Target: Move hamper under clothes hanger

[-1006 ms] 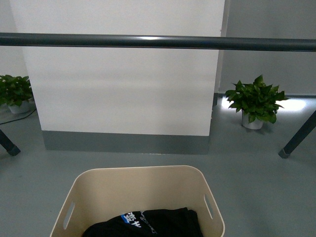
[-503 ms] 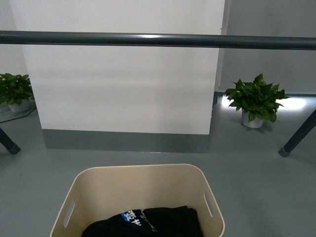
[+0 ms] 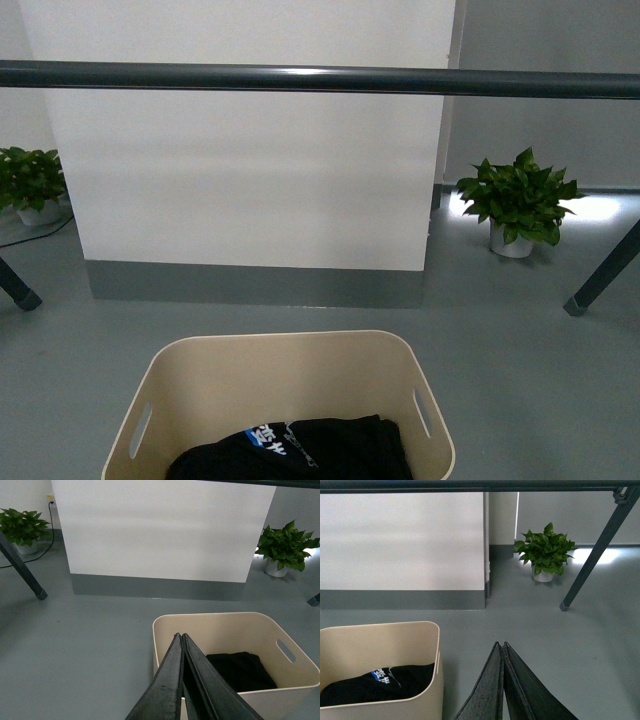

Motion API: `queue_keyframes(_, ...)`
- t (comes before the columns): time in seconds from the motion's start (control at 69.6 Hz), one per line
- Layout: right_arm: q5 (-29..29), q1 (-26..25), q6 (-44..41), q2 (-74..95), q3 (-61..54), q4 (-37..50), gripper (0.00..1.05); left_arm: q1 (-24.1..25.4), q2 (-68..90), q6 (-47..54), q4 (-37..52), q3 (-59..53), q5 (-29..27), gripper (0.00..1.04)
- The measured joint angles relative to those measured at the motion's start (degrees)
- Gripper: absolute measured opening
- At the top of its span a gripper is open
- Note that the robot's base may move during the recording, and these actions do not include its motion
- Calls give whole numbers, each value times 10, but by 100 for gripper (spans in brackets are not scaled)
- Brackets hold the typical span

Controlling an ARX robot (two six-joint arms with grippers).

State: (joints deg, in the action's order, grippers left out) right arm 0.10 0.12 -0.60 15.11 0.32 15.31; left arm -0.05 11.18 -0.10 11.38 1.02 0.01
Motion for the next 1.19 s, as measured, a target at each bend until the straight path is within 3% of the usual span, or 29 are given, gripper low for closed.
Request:
queue_keyframes(0.101, 0, 0, 0, -16, 0, -16, 2, 0, -12, 0, -12, 0, 0, 3)
queue_keyframes(0.216, 0, 0, 0, -34, 0, -34, 2, 0, -96, 0, -107, 0, 0, 3)
queue_keyframes(0.345, -1, 0, 0, -57, 0, -57, 2, 0, -108, 0, -113, 0, 0, 3)
queue_keyframes(0.446, -1, 0, 0, -128, 0, -146, 2, 0, -109, 0, -113, 0, 0, 3)
queue_keyframes(0.92, -1, 0, 0, -149, 0, -152, 2, 0, -109, 0, -113, 0, 0, 4)
queue_keyframes(1.035, -1, 0, 0, -149, 0, -152, 29, 0, -109, 0, -113, 0, 0, 31)
queue_keyframes(1.15, -1, 0, 0, -149, 0, -152, 46, 0, -109, 0, -113, 0, 0, 49)
queue_keyframes(1.193, -1, 0, 0, -149, 0, -152, 58, 0, -109, 0, -113, 0, 0, 61)
